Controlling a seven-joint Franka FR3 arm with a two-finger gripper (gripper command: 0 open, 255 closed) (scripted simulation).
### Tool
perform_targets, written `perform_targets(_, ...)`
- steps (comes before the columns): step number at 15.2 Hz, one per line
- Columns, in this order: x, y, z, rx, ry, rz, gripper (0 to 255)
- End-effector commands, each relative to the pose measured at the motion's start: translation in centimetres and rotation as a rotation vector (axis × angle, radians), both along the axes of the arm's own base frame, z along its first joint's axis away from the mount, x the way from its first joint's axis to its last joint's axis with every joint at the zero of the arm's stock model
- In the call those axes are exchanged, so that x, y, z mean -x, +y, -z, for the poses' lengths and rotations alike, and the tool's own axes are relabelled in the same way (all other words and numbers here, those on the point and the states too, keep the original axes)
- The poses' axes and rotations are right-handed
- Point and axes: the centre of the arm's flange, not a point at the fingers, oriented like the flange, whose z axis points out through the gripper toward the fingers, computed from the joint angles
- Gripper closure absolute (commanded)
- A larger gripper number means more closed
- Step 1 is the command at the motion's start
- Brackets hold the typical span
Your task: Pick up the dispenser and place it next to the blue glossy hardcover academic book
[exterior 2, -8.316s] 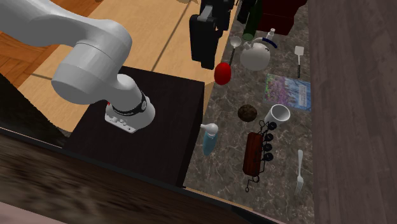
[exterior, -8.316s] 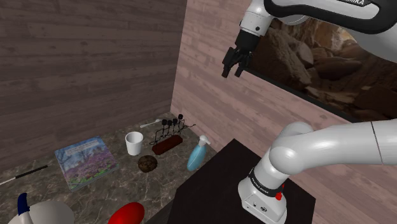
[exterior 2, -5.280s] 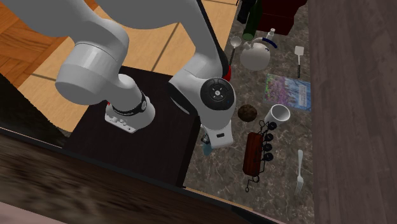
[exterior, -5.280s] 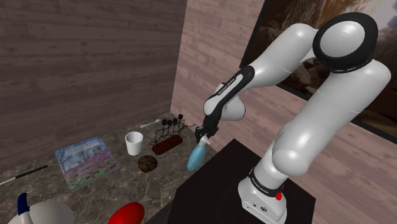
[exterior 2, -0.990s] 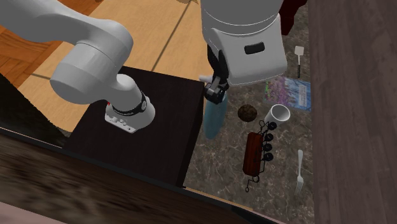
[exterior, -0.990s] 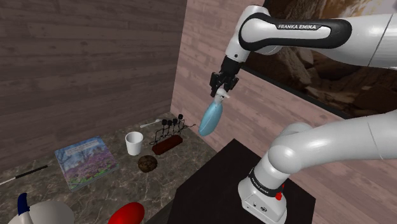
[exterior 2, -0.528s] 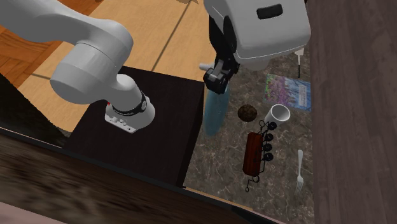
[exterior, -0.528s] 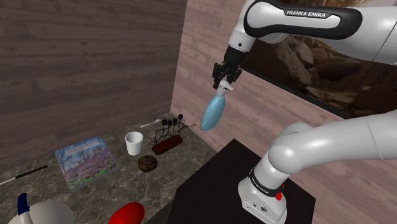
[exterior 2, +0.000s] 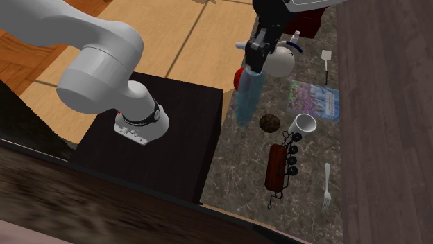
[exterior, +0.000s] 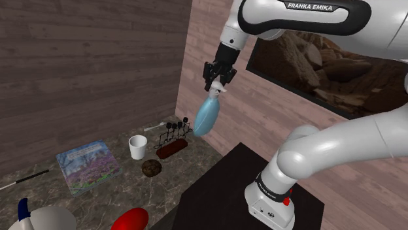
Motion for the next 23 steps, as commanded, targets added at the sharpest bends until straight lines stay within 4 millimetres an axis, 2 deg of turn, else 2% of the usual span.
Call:
perform_targets(1,-0.7,2.9,0.1,-0.001,0.0,0.001,255)
perform_targets(23,-8.1,31.0,-0.1,-0.001,0.0,0.001,255)
